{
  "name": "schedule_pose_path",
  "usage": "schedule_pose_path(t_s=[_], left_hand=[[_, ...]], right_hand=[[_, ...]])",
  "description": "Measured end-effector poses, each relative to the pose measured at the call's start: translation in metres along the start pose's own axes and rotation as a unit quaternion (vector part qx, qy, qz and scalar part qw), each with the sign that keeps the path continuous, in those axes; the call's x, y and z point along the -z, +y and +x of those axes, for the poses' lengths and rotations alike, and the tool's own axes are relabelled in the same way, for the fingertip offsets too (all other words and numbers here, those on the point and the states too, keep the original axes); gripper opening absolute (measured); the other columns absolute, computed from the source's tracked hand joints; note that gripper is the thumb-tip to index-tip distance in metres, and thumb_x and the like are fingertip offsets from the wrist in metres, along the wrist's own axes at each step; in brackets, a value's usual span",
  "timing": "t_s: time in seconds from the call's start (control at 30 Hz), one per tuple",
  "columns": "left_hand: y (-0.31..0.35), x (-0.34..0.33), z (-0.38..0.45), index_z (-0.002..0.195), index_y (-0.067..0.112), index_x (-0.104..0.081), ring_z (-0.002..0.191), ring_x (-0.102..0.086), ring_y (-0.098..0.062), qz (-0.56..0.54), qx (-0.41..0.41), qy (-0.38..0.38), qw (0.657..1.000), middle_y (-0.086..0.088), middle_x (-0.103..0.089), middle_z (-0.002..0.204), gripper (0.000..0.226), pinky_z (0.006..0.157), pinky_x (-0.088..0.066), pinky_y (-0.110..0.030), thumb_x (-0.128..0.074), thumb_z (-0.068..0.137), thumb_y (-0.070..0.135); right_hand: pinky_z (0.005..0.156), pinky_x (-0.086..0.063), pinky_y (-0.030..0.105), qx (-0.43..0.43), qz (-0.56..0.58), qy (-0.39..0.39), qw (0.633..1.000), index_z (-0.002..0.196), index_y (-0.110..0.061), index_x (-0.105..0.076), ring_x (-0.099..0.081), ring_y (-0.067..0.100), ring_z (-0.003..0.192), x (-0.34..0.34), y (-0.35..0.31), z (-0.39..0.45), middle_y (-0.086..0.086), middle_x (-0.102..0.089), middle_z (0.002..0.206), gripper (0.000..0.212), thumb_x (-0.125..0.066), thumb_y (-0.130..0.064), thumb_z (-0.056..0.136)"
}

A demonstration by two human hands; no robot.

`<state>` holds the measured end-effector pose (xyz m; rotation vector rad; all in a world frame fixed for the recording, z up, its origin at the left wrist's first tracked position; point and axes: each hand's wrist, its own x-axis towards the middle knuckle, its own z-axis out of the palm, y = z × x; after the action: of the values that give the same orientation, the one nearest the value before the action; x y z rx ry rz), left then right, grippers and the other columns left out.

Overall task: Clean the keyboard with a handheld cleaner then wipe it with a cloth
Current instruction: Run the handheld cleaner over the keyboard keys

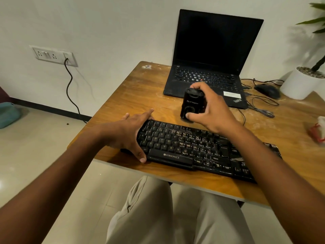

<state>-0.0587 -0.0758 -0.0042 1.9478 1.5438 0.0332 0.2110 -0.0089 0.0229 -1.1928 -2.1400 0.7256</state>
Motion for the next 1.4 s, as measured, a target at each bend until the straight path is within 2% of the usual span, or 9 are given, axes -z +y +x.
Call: schedule_pose_path(t_s=[0.13,0.37,0.53,0.63,0.73,0.9,1.13,1.23,1.4], left_hand=[[0.001,0.0,-0.002,0.158,0.037,0.02,0.154,0.002,-0.02,-0.008,0.007,0.0,1.0,0.011,-0.012,0.168,0.155,0.112,0.019,-0.034,-0.097,0.056,0.044],[0.003,0.0,-0.001,0.159,0.035,0.02,0.154,0.001,-0.021,-0.014,0.007,-0.003,1.0,0.012,-0.012,0.168,0.154,0.108,0.018,-0.032,-0.097,0.058,0.041],[0.004,0.0,-0.002,0.159,0.037,0.019,0.154,0.001,-0.021,-0.016,0.009,-0.002,1.0,0.012,-0.012,0.168,0.154,0.108,0.018,-0.031,-0.097,0.057,0.041],[0.007,0.0,-0.004,0.159,0.036,0.019,0.154,0.002,-0.021,-0.022,0.015,-0.001,1.0,0.011,-0.011,0.169,0.152,0.105,0.016,-0.03,-0.096,0.06,0.037],[0.006,0.0,-0.004,0.159,0.036,0.018,0.153,0.002,-0.02,-0.023,0.012,-0.002,1.0,0.01,-0.011,0.169,0.152,0.106,0.017,-0.03,-0.096,0.059,0.038],[0.005,0.0,-0.003,0.159,0.035,0.018,0.154,0.001,-0.021,-0.024,0.007,-0.001,1.0,0.011,-0.012,0.168,0.151,0.106,0.016,-0.03,-0.096,0.06,0.036],[-0.001,0.0,-0.001,0.158,0.038,0.019,0.154,-0.004,-0.018,0.0,-0.005,0.008,1.0,0.012,-0.017,0.167,0.157,0.12,0.02,-0.042,-0.097,0.053,0.049],[-0.004,-0.001,0.001,0.157,0.041,0.02,0.155,-0.003,-0.019,0.005,-0.001,0.007,1.0,0.01,-0.016,0.168,0.16,0.122,0.019,-0.046,-0.097,0.049,0.054],[-0.002,0.0,0.001,0.158,0.038,0.02,0.154,-0.003,-0.018,-0.002,-0.003,0.005,1.0,0.014,-0.015,0.167,0.159,0.115,0.021,-0.038,-0.097,0.051,0.049]], right_hand=[[0.069,-0.061,0.024,0.007,0.046,-0.023,0.999,0.128,-0.034,-0.045,-0.06,0.003,0.095,-0.028,-0.003,-0.002,-0.017,-0.057,0.11,0.066,-0.083,-0.01,0.079],[0.07,-0.063,0.031,-0.011,-0.085,-0.059,0.995,0.127,-0.041,-0.044,-0.061,0.005,0.09,0.015,0.01,-0.018,-0.01,-0.059,0.109,0.072,-0.085,-0.012,0.076],[0.056,-0.056,0.016,0.004,-0.018,0.007,1.0,0.127,-0.038,-0.046,-0.059,0.0,0.087,0.002,-0.004,-0.011,-0.019,-0.055,0.106,0.069,-0.085,-0.011,0.077],[0.056,-0.056,0.018,0.011,0.039,-0.003,0.999,0.126,-0.036,-0.047,-0.061,0.004,0.089,-0.021,-0.012,-0.004,-0.019,-0.055,0.107,0.066,-0.083,-0.008,0.079],[0.068,-0.06,0.025,0.017,0.006,-0.029,0.999,0.126,-0.041,-0.044,-0.063,0.007,0.094,-0.027,-0.005,-0.006,-0.012,-0.06,0.111,0.067,-0.083,-0.012,0.08],[0.052,-0.053,0.017,-0.014,-0.088,-0.062,0.994,0.13,-0.04,-0.044,-0.058,0.001,0.086,0.013,0.012,-0.021,-0.008,-0.059,0.109,0.07,-0.084,-0.013,0.079],[0.058,-0.056,0.017,0.003,0.007,-0.002,1.0,0.127,-0.037,-0.048,-0.056,-0.002,0.088,-0.004,-0.006,-0.005,-0.021,-0.055,0.106,0.068,-0.084,-0.009,0.077],[0.066,-0.062,0.024,0.012,0.043,-0.006,0.999,0.128,-0.037,-0.047,-0.062,0.006,0.095,-0.034,-0.007,-0.002,-0.012,-0.059,0.112,0.067,-0.083,-0.009,0.079],[0.056,-0.052,0.017,0.004,-0.056,-0.035,0.998,0.13,-0.042,-0.042,-0.06,0.002,0.085,-0.013,0.007,-0.01,-0.007,-0.06,0.11,0.07,-0.083,-0.014,0.08]])
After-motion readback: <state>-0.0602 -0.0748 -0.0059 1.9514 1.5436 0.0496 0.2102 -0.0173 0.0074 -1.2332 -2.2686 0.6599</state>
